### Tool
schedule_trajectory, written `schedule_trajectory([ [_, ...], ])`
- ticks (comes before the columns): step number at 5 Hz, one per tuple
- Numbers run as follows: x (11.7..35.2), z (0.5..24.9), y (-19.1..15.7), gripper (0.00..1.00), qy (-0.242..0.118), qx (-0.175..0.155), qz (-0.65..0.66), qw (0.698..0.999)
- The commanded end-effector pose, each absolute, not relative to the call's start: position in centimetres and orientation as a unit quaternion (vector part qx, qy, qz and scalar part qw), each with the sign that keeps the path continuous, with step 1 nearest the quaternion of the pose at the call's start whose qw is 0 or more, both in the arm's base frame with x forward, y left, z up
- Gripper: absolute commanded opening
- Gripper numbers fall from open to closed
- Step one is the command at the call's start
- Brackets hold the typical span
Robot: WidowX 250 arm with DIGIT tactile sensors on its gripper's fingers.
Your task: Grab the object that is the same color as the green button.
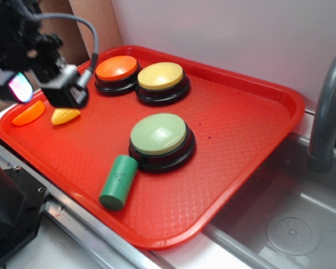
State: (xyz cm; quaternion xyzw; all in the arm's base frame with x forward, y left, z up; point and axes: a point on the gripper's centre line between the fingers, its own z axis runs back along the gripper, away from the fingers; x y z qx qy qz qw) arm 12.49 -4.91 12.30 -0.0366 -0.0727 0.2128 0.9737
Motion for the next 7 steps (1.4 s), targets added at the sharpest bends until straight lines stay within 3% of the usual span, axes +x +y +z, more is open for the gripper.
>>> schedule_trajectory([
  [1, 14.5, 7.1, -6.3, 1.0, -0.07, -0.037, 0.229, 0.97],
  [3, 15.5, 3.1, -7.7, 1.0, -0.071, -0.051, 0.233, 0.968],
  [5, 15.9, 1.8, -8.9, 1.0, -0.066, -0.061, 0.215, 0.973],
  [6, 15.9, 1.2, -8.9, 0.67, -0.066, -0.056, 0.221, 0.971],
  [7, 16.0, 1.5, -8.8, 0.0, -0.074, -0.055, 0.225, 0.97],
])
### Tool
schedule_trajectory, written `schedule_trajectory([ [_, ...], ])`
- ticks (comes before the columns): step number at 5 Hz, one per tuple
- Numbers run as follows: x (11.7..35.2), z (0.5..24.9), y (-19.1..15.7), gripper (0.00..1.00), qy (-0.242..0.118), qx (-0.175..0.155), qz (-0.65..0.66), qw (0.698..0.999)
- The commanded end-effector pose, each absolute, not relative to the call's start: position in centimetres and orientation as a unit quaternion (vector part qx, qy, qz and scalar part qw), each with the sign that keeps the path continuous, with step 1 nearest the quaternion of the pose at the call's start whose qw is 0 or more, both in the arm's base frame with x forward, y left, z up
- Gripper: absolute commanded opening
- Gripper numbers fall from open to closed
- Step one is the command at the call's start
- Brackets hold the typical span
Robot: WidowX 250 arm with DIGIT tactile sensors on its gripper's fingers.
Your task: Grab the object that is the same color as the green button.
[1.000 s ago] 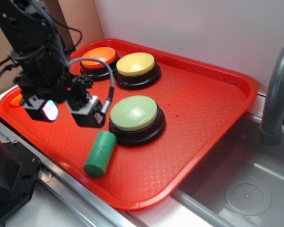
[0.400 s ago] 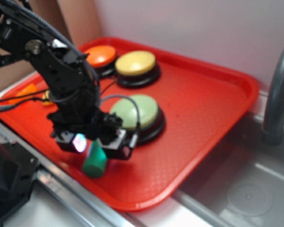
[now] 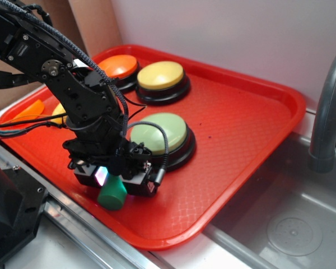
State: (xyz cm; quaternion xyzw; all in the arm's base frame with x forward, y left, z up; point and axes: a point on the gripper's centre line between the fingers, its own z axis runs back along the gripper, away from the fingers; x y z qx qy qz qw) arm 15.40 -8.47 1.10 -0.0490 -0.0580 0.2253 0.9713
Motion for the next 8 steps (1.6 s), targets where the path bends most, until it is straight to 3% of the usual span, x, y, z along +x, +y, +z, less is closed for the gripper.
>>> schedule_trajectory([
  [1, 16.6, 3.5, -8.5, 0.0, -0.073, -0.041, 0.192, 0.978],
  [4, 18.7, 13.5, -2.4, 0.0, -0.023, -0.047, 0.083, 0.995],
  [5, 19.1, 17.2, -0.2, 0.0, -0.041, -0.044, 0.07, 0.996],
  [6, 19.6, 19.4, 1.5, 0.0, -0.058, -0.046, 0.058, 0.996],
  [8, 19.9, 19.9, 2.3, 0.0, -0.094, 0.006, 0.086, 0.992],
])
